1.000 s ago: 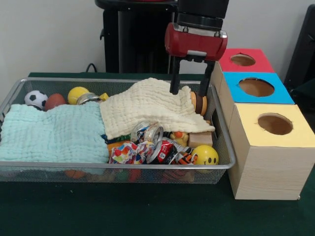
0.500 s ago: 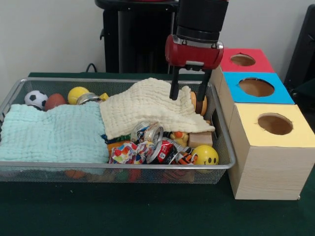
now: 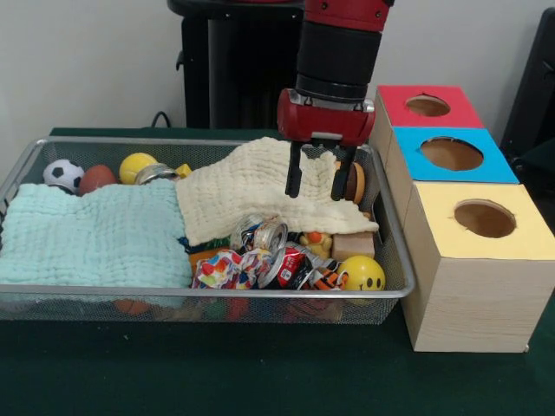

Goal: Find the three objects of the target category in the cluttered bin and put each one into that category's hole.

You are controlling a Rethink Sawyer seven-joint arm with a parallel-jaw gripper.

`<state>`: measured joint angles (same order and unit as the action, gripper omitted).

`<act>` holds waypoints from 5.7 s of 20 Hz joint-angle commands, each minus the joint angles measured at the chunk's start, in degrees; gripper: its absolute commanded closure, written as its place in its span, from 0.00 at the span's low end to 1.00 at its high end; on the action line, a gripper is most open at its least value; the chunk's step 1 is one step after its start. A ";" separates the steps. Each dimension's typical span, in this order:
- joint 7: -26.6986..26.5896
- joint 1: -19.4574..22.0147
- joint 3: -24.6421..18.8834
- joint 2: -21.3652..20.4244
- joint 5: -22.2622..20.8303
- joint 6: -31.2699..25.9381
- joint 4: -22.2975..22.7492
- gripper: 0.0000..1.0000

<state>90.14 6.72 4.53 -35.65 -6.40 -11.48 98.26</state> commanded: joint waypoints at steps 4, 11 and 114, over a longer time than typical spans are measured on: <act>11.16 3.56 -4.87 5.04 -1.26 12.41 3.94 0.00; 12.64 3.04 -5.72 3.29 2.63 10.00 5.40 0.00; 9.32 2.61 -3.75 9.63 5.33 23.70 2.99 0.00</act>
<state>90.15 7.13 3.20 -28.02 1.83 7.87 103.17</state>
